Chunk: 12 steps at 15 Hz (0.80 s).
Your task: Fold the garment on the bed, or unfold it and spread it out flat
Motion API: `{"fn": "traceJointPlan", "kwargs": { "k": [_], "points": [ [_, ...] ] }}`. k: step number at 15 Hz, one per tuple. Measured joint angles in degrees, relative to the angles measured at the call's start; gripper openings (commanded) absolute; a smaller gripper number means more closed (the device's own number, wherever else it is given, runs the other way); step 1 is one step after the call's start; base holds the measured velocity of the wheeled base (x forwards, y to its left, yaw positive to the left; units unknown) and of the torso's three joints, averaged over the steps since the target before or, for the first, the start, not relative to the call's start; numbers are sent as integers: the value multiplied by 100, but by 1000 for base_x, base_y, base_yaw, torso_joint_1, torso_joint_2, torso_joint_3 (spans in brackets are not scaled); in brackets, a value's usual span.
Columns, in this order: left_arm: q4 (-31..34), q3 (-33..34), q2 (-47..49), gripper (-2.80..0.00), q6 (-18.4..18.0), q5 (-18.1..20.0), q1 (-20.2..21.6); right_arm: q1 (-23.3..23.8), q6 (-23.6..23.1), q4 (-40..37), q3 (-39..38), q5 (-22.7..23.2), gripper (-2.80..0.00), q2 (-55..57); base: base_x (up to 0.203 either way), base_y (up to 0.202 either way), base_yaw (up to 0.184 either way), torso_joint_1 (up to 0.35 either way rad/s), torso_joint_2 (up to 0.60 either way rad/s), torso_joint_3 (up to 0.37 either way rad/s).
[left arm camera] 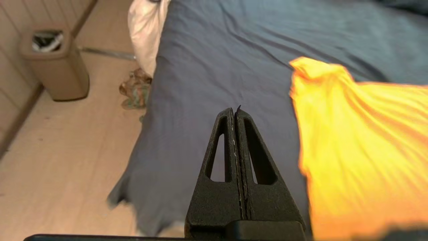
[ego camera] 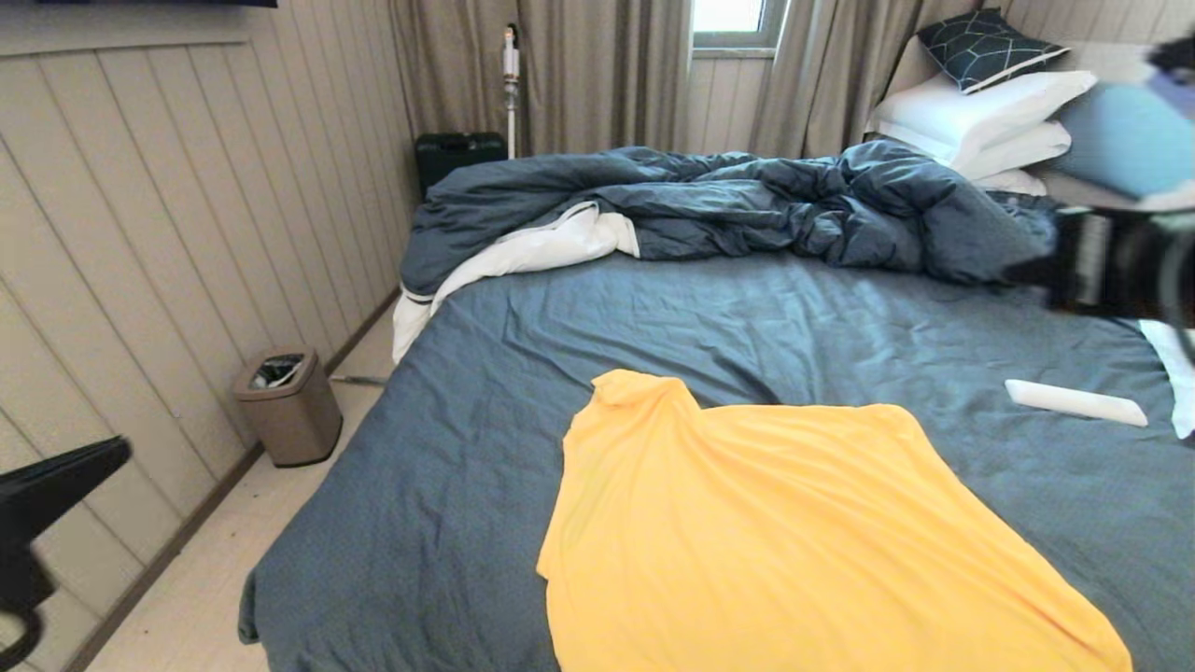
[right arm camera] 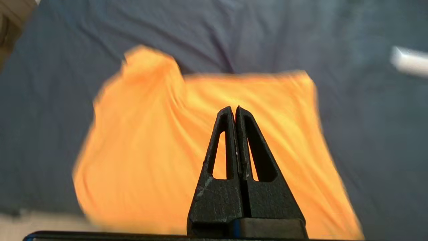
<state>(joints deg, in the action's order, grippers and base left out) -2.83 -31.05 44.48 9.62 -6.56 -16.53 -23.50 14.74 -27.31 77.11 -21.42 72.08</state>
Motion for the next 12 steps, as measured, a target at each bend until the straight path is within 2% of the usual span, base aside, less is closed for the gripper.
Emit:
{"fn": "traceJointPlan", "kwargs": {
  "k": [3,5,6,8,10,12],
  "points": [
    [2413,-216,-1773,-280,-41,-228,199,211,22,-624,-1720,-49,-280,-2108,0,0,0,0,0,0],
    [3639,-81,-2388,-280,154,-587,388,727,15,-846,-2623,-47,-280,-3256,0,0,0,0,0,0],
    [3867,50,-2553,-280,233,-679,421,1033,-4,-908,-2991,-22,-280,-3745,0,0,0,0,0,0],
    [3786,176,-2743,-280,284,-816,504,1605,-87,-937,-3648,58,-280,-4644,0,0,0,0,0,0],
    [3781,148,-2831,-280,247,-1030,726,1984,-328,-789,-4324,87,-280,-5366,0,0,0,0,0,0],
    [3774,106,-2870,-280,204,-1146,820,2213,-584,-318,-5069,90,-280,-5920,0,0,0,0,0,0]
  ]
}}
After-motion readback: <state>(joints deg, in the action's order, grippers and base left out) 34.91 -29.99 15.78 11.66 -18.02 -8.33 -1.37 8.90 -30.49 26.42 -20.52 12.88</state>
